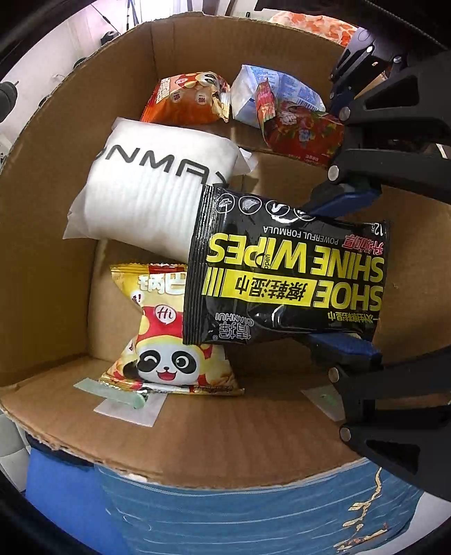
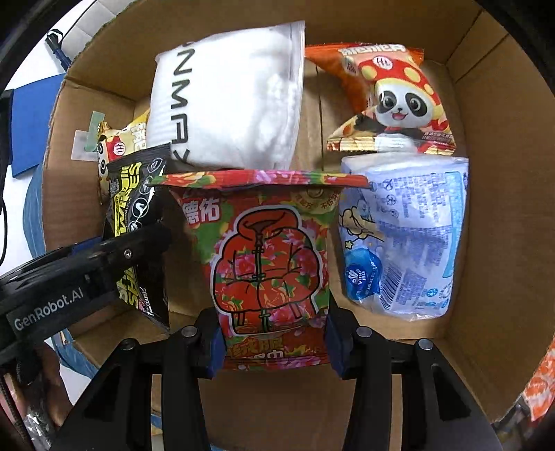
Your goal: Organize soft objects
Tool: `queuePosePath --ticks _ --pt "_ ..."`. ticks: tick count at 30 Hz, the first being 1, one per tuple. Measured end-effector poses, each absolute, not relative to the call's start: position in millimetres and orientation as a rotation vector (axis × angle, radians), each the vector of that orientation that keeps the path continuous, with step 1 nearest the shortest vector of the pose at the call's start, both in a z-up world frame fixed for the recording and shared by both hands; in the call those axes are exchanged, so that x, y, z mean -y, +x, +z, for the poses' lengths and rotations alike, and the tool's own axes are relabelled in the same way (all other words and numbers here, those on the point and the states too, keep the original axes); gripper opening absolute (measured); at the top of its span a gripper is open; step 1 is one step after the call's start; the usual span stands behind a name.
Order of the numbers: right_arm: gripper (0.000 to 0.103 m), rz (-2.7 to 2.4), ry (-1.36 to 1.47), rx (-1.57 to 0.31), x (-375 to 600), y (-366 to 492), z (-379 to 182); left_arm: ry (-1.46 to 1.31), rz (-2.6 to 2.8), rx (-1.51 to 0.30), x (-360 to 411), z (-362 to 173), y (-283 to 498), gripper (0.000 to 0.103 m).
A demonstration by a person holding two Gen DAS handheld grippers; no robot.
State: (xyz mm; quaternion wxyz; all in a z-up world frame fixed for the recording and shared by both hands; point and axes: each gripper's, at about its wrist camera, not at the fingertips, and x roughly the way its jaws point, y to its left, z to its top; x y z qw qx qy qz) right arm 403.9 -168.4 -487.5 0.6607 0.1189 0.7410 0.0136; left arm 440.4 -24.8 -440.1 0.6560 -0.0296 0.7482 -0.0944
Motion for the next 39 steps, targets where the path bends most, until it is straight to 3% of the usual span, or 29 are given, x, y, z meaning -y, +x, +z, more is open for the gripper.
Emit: queuePosePath --ticks 5,8,11,19,20,21,23,25,27,29,39 --pt "0.052 0.048 0.263 -1.694 161.4 405.3 -494.2 -0.086 -0.202 -1.718 22.7 -442.7 436.2 0.056" --pt "0.066 0.073 0.239 -1.7 152.1 408.7 -497.3 -0.106 -0.186 -1.723 21.1 -442.6 439.0 0.056" --pt "0.072 0.067 0.204 -1.685 146.3 405.1 -493.9 -0.083 -0.19 -1.713 20.6 -437.8 434.3 0.056" --pt "0.072 0.021 0.188 -1.635 153.5 391.7 -469.5 -0.004 -0.178 -1.657 22.4 -409.0 407.2 0.063" --pt "0.076 0.016 0.179 -1.625 153.7 389.3 -465.6 0.003 -0.178 -1.646 22.3 -403.8 404.2 0.064" --pt "0.082 0.01 0.176 -1.616 154.9 386.6 -461.9 0.011 -0.179 -1.631 22.2 -397.1 400.5 0.065" --pt "0.084 0.006 0.174 -1.597 156.3 380.7 -453.3 0.028 -0.18 -1.604 22.5 -384.9 394.4 0.083" --pt "0.086 -0.003 0.168 -1.584 157.4 374.6 -446.1 0.046 -0.178 -1.569 22.6 -372.3 386.9 0.089" --pt "0.094 -0.01 0.164 -1.561 158.5 368.4 -436.9 0.073 -0.166 -1.522 22.5 -357.5 378.4 0.092" --pt "0.1 -0.025 0.155 -1.531 161.8 360.6 -424.3 0.091 -0.16 -1.49 21.9 -346.9 374.0 0.103" --pt "0.103 -0.063 0.147 -1.373 187.3 313.6 -340.9 0.061 -0.175 -1.345 19.2 -289.1 349.9 0.103"
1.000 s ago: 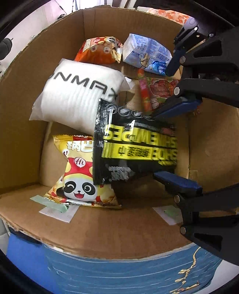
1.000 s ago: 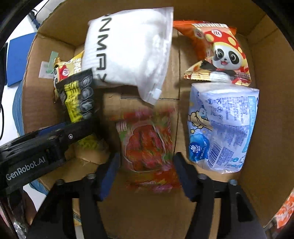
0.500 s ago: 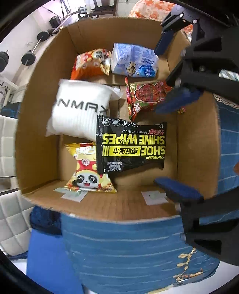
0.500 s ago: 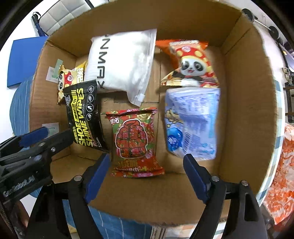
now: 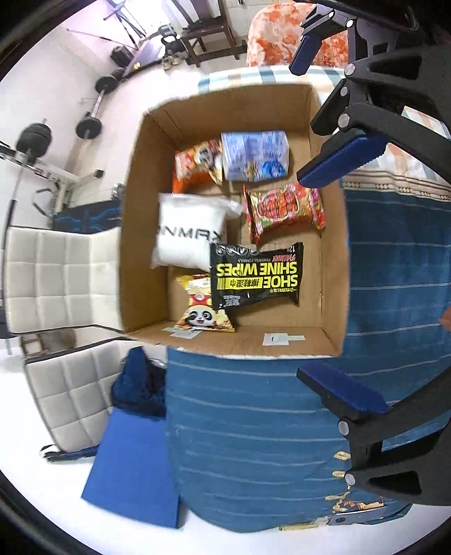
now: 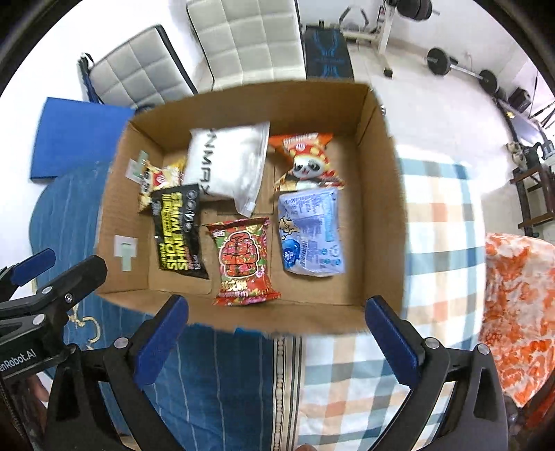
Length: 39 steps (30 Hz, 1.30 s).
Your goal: Organize soft objects
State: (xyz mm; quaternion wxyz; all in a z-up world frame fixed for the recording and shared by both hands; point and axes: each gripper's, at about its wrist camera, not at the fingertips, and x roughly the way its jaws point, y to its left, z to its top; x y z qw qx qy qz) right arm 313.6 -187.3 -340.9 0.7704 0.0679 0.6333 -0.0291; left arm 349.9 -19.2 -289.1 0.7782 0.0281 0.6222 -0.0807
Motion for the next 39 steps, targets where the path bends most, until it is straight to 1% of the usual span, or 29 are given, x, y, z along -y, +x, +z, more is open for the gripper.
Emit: queuePosePath --ticks 6,15,27,34,39 --pt "0.103 -0.058 0.219 -1.282 191.0 262.4 -281.9 0.065 -0.181 -1.211 12.7 -223.9 302.8 0.103" --pt "0.103 -0.079 0.222 -1.171 187.2 186.2 -208.2 0.091 -0.174 -1.099 -0.7 -163.5 241.5 0.103" --pt "0.103 -0.082 0.249 -1.06 177.5 100.2 -123.6 0.039 -0.191 -1.018 -18.3 -100.7 173.6 0.103" --pt "0.103 -0.062 0.236 -1.028 166.0 58.0 -90.7 0.022 -0.207 -0.985 -24.8 -69.0 141.2 0.103" --pt "0.103 -0.08 0.216 -1.009 164.3 32.5 -76.8 0.025 -0.211 -0.975 -26.1 -57.9 123.1 0.103"
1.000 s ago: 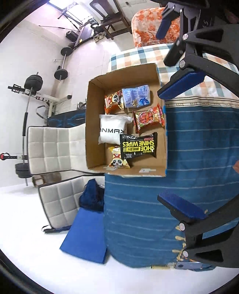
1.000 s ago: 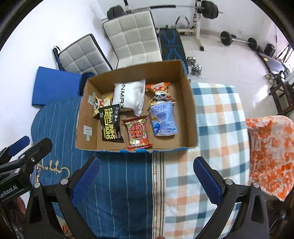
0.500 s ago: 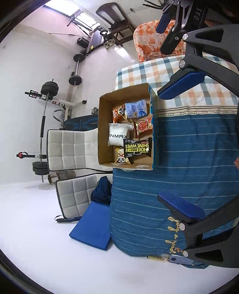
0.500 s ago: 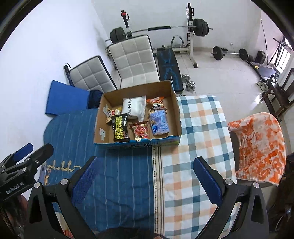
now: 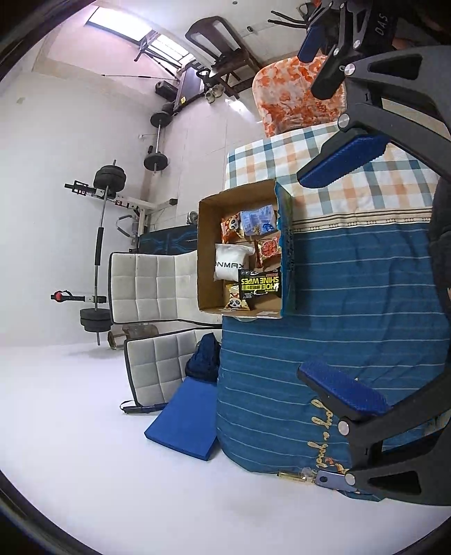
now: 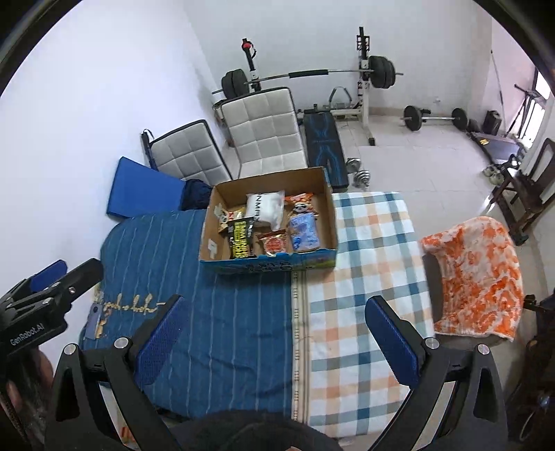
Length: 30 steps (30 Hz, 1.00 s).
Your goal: Organize soft objects
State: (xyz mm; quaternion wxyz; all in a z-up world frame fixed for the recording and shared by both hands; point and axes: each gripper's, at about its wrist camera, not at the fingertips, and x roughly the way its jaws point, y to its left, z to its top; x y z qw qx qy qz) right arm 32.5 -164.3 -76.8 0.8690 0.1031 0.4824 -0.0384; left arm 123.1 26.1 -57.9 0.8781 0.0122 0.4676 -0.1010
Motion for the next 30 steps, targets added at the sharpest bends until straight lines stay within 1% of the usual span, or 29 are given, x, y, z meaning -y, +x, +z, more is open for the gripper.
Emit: queuePosePath --ticks 8,18,30 --pt "0.103 -0.139 0.206 -0.982 173.9 25.7 -70.2 0.015 -0.211 -0.96 -25.3 -51.7 113.8 0.103" --pt "0.103 -0.175 0.187 -0.945 179.4 34.6 -65.1 0.026 -0.174 -0.911 -24.2 -48.2 117.5 0.103" --pt "0.103 -0.188 0.158 -0.913 171.8 50.6 -62.7 0.042 -0.156 -0.903 -17.9 -48.5 124.6 0.103"
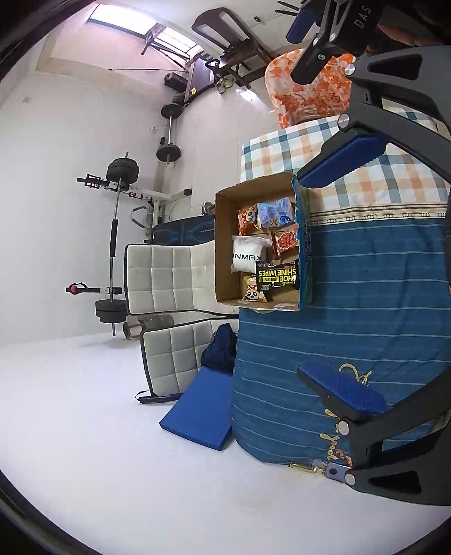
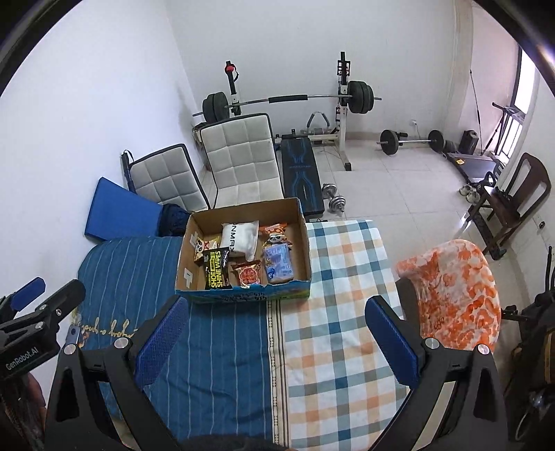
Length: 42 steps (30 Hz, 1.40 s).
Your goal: Organize soft objects
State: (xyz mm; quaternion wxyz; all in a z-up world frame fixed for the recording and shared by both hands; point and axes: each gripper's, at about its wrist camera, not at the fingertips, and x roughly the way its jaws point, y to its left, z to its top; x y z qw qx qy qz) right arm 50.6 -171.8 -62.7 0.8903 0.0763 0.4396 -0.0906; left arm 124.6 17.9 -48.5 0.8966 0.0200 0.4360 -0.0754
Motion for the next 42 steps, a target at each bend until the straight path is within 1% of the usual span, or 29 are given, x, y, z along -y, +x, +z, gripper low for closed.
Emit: queuePosePath --ticks 17,42 --pt "0.103 -0.206 0.137 -0.902 169.9 51.9 -65.3 0.043 -0.148 -0.904 -16.9 -49.4 124.2 0.103" --pt "0.103 -0.198 0.11 -0.876 157.4 48.4 -51.8 0.034 -0.138 -0.891 -16.4 -45.1 120.5 0.103"
